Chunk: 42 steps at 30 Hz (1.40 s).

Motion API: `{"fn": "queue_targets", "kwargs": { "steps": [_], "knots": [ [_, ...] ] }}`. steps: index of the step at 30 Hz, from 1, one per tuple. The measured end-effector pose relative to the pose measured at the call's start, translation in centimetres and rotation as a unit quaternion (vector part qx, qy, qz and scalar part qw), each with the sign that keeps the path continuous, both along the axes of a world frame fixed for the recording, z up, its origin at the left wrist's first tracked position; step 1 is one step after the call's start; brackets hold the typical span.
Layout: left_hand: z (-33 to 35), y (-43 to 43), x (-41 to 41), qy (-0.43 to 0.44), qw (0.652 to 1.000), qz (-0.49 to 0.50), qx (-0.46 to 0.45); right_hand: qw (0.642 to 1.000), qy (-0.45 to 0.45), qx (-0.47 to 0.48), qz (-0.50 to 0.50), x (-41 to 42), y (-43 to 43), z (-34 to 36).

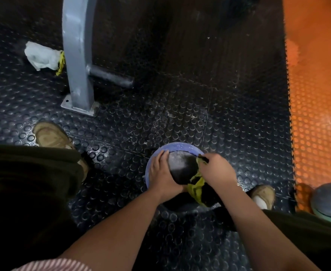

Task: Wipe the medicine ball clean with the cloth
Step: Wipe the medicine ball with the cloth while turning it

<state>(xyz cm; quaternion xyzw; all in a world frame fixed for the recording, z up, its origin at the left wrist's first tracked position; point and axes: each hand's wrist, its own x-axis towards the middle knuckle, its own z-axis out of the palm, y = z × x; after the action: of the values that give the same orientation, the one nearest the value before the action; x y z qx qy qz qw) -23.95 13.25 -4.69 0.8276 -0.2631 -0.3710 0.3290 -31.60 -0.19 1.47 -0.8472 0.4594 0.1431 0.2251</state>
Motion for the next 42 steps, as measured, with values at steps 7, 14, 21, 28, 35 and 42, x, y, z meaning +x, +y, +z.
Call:
{"fn": "queue_targets", "kwargs": {
  "steps": [7,14,21,28,35,42],
  "knots": [
    [-0.6,0.1,-1.4,-0.039,0.997,-0.072,0.015,0.997,0.017,-0.038,0.064,2.1,1.1,0.1],
    [-1.1,0.4,-1.4,-0.013,0.999,-0.020,-0.032,0.998,0.032,-0.029,0.046,1.1,0.6,0.3],
    [-0.9,0.0,-2.3,-0.052,0.997,-0.056,-0.008,0.997,0.009,-0.040,0.066,1.5,1.6,0.3],
    [-1.3,0.5,-1.4,-0.009,0.999,-0.003,-0.035,0.998,0.019,-0.015,0.052,1.9,1.1,0.5],
    [-1.0,0.2,-1.8,-0.065,0.995,-0.075,0.028,0.997,0.034,-0.026,0.062,3.1,1.9,0.4],
    [-1.0,0.2,-1.4,-0.009,0.999,-0.018,-0.029,0.999,0.023,-0.003,0.047,2.6,1.4,0.6]
  ]
}}
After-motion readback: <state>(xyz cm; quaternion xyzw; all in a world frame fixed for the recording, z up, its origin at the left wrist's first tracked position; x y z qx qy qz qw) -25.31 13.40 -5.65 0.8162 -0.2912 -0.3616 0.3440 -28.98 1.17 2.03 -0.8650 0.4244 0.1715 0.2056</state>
